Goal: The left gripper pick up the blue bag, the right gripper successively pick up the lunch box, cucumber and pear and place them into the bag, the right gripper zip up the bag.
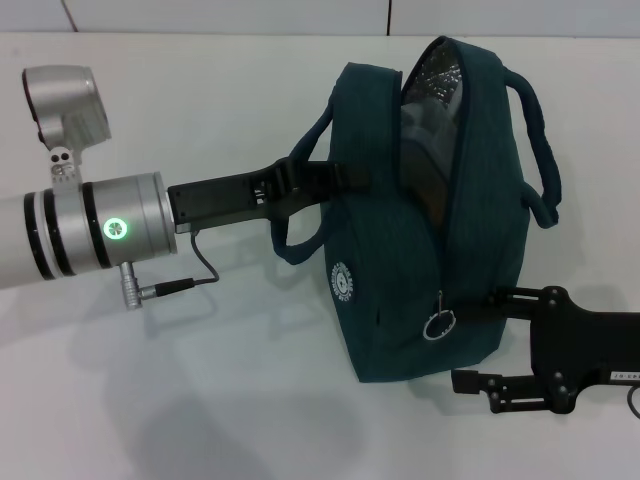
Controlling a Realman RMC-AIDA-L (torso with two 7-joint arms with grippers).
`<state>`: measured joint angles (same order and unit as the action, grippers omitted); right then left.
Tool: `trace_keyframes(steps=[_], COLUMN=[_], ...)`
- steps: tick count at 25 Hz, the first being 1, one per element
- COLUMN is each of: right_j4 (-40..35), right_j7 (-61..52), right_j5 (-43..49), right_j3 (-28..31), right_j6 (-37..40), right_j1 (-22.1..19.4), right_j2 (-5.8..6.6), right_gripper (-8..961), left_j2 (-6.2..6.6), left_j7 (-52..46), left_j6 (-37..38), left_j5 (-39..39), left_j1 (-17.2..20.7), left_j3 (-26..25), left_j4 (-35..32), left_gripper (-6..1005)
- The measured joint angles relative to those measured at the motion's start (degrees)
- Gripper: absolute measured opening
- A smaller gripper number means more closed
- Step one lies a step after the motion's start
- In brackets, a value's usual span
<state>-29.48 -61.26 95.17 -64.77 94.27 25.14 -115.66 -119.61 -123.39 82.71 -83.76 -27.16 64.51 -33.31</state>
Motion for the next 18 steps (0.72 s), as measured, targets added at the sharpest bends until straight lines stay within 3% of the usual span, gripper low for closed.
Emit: trace_keyframes(steps=[18], right_j4=[0.3], right_j7=[-0.4], right_j5=[-2.0], right_j3=[0.7], right_j6=[-1.9], right_j1=[-1.2], right_j2=[0.15], right_gripper=[755], left_j2=[0.0], left_j7=[0.2], left_j6=[0.0], left_j5=[0.0], left_j1=[0.9], left_j3=[0.0], left_j4=[-0.1], left_gripper=[101])
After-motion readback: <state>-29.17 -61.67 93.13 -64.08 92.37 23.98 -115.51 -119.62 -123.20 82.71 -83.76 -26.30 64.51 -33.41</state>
